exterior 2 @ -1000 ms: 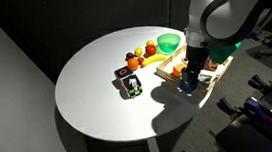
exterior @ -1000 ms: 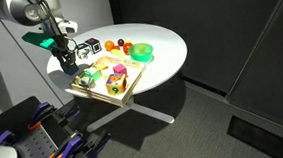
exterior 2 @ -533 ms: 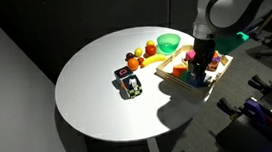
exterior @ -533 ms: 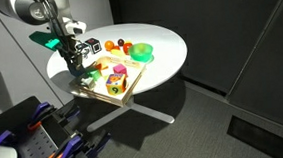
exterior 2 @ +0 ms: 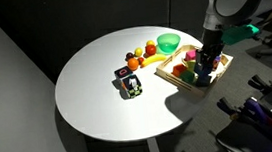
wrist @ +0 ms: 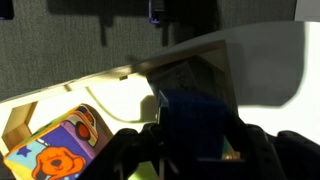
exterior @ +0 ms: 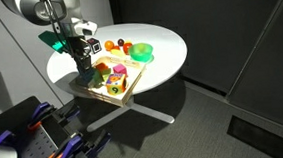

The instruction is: Put the block inside the box

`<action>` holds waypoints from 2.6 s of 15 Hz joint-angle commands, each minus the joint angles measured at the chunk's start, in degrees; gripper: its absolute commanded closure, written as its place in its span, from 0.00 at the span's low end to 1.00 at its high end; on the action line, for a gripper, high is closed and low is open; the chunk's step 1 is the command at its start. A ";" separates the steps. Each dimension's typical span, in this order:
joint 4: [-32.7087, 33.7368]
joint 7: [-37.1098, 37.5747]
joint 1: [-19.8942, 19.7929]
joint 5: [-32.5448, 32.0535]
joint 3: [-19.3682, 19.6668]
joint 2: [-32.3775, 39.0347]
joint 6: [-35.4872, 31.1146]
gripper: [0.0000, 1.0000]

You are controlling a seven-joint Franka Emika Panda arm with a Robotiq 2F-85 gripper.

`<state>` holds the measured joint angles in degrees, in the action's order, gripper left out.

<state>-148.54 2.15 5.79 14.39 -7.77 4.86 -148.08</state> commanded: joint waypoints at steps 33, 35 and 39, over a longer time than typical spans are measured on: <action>2.07 20.79 -1.01 -11.91 -3.04 -32.87 34.25 0.00; 2.38 20.69 -0.94 -11.59 -2.97 -34.21 34.53 0.00; 1.45 19.59 -0.66 -10.38 -2.36 -37.56 32.14 0.00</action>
<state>-146.87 21.55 5.73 3.75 -10.11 -29.63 -115.55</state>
